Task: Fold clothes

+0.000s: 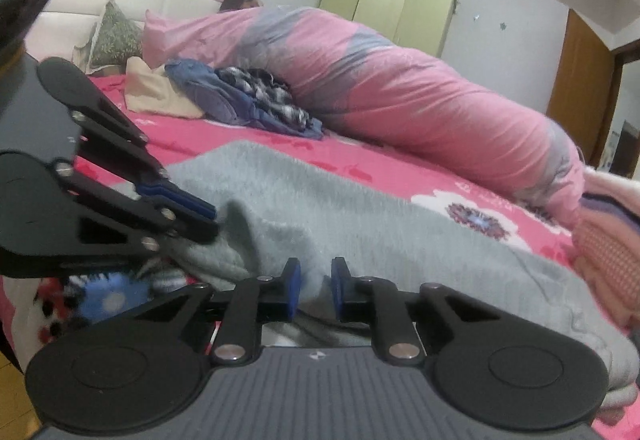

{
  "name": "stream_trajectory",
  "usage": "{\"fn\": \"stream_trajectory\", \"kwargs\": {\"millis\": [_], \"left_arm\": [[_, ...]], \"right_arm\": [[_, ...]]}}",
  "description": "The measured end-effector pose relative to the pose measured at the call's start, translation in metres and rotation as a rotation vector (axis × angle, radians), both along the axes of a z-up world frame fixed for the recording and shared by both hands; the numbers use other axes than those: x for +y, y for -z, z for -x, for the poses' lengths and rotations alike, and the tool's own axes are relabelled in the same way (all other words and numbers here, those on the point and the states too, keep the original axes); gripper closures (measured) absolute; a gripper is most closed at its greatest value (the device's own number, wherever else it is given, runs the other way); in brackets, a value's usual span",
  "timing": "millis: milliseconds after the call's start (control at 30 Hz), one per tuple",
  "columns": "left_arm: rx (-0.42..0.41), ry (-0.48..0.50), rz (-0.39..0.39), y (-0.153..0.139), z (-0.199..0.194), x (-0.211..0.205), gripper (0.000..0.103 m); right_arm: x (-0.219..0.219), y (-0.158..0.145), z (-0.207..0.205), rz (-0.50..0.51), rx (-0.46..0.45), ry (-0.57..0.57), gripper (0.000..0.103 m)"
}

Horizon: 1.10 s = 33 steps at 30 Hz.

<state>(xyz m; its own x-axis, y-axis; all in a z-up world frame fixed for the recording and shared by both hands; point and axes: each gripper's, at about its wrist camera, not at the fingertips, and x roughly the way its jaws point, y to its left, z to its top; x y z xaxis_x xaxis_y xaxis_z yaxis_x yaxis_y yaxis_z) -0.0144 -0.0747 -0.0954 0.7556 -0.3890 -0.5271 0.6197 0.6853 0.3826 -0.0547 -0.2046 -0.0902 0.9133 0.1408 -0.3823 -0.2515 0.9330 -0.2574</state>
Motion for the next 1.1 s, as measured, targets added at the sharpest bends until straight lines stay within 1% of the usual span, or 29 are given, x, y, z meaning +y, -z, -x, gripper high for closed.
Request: {"fn": "stream_trajectory", "kwargs": {"millis": [67,133,233,367,467,600,733,800,833,900,933,1000,1100], "left_arm": [[-0.015,0.009,-0.009,0.001,0.005,0.002,0.103],[-0.038,0.024,-0.013,0.000,0.009,0.003,0.103],[-0.071,0.064,-0.036,0.000,0.015,0.006,0.103],[-0.085,0.113,-0.080,0.005,0.016,0.008,0.103],[-0.074,0.142,-0.074,0.003,0.012,0.011,0.103],[-0.037,0.163,-0.035,0.000,0.005,0.018,0.103],[-0.032,0.157,-0.009,0.003,0.005,0.021,0.103],[-0.024,0.147,0.004,0.004,0.005,0.022,0.103],[-0.018,0.136,0.008,0.003,0.004,0.023,0.102],[-0.007,0.115,0.017,0.002,0.004,0.026,0.099],[-0.001,0.103,0.024,0.002,0.004,0.028,0.091],[0.013,0.080,0.043,0.000,0.002,0.034,0.082],[0.041,0.077,0.054,0.001,-0.004,0.037,0.082]], "right_arm": [[-0.002,-0.001,0.003,-0.021,0.004,-0.001,0.086],[-0.003,-0.003,0.004,-0.022,0.002,-0.003,0.086],[-0.005,-0.007,0.004,-0.032,0.004,-0.005,0.086],[-0.005,-0.014,0.010,-0.030,0.000,-0.057,0.086],[-0.005,-0.020,0.014,-0.029,-0.004,-0.097,0.085],[0.011,-0.021,0.023,0.085,-0.030,-0.215,0.084],[0.023,-0.016,0.010,0.169,-0.030,-0.241,0.084],[0.025,-0.012,-0.001,0.180,-0.009,-0.240,0.084],[0.025,-0.011,-0.004,0.176,0.013,-0.244,0.085],[0.025,-0.009,-0.009,0.171,0.047,-0.256,0.094],[0.023,-0.010,-0.007,0.170,0.050,-0.257,0.099],[0.019,-0.013,-0.005,0.147,0.060,-0.253,0.101],[0.010,-0.017,-0.004,0.082,0.079,-0.243,0.101]]}}
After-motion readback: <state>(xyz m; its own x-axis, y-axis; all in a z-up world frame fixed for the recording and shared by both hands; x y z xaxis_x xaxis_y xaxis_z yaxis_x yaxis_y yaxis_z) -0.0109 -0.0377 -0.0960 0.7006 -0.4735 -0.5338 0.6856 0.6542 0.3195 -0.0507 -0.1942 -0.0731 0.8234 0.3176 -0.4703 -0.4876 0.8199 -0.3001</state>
